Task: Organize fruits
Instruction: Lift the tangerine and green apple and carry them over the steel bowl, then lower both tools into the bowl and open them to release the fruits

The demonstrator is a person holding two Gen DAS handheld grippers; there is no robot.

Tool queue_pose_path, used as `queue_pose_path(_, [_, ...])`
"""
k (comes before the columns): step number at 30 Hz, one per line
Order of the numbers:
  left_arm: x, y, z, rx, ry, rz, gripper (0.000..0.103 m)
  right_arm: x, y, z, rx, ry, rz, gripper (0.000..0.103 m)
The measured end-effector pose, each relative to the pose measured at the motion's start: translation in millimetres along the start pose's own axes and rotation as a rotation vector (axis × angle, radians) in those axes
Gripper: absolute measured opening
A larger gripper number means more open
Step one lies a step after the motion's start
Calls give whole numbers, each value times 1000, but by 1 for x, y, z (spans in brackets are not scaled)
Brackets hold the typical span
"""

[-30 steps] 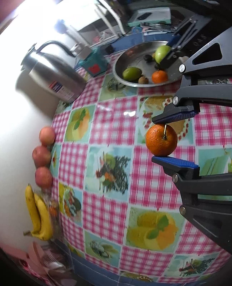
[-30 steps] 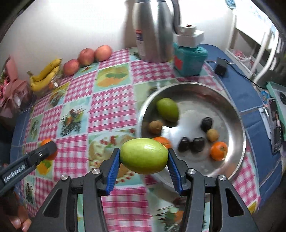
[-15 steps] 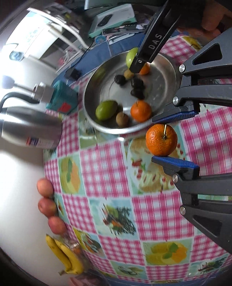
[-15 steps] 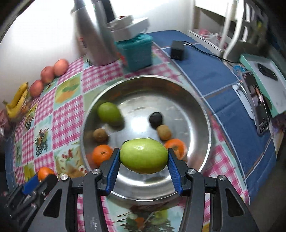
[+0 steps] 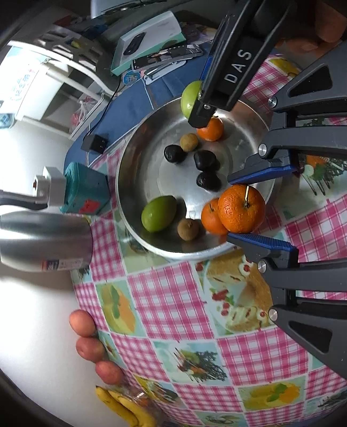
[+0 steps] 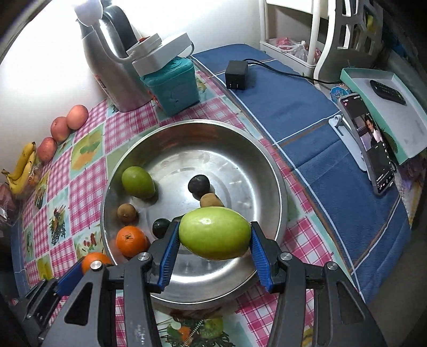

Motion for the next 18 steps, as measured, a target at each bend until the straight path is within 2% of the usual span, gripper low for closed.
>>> queue_pose_path(18, [-17,-24,9,12,-53,-51,39,-21,-18,-9,15,33,-110,53])
Point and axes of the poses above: each gripper's, at about its wrist camera, not at the fingertips, and y roughly against the way its jaws point, z to its right, x to its top, the point moved 5 cm from there along -y, roughly the way its jaws point, and after that the axes turned 14 degrees about z, right-handed, at the moved point
